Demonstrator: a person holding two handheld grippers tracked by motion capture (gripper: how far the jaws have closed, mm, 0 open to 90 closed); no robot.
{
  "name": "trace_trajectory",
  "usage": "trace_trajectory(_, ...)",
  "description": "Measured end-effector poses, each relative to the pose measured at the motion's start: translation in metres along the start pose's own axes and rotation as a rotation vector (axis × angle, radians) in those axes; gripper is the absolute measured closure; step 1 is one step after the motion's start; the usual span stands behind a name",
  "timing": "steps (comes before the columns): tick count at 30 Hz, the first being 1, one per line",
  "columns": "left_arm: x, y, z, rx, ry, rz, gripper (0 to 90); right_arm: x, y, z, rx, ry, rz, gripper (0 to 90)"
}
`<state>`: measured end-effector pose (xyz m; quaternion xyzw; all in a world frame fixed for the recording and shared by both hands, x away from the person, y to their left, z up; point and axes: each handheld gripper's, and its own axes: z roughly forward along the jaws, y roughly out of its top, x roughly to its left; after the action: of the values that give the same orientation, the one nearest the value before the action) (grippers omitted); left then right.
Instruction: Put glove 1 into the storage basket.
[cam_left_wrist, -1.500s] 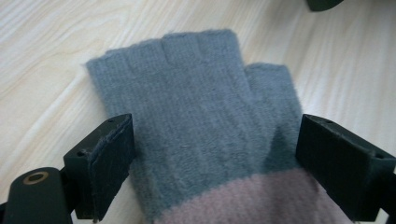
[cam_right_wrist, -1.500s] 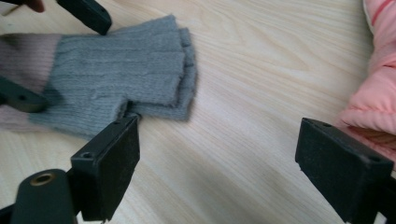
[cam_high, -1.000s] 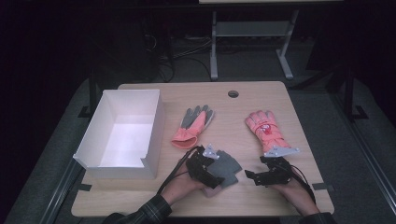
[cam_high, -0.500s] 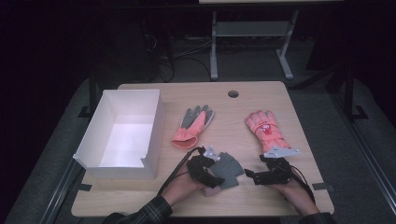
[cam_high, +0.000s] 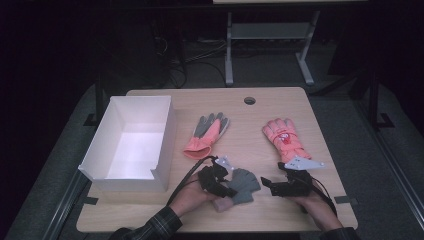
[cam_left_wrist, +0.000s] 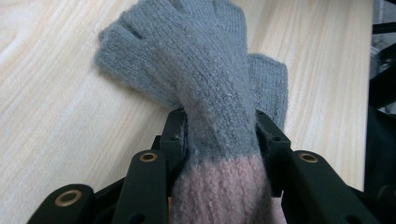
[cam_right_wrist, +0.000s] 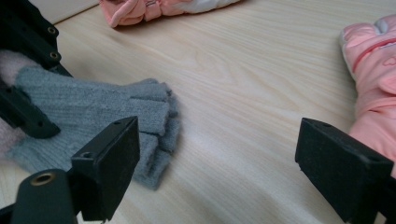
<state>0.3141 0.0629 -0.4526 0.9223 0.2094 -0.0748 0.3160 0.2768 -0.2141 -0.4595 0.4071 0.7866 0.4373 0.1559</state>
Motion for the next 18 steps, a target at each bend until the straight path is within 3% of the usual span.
trace_trajectory(9,0.005,-0.002,-0.01,-0.016,-0.018,-0.019,64.9,0.0,-0.001,0.002,0.007,-0.008,-0.013,13.5)
trace_trajectory(18,0.002,0.008,-0.039,-0.066,-0.001,-0.028,65.5,-0.001,-0.001,0.004,0.023,-0.027,-0.013,13.6)
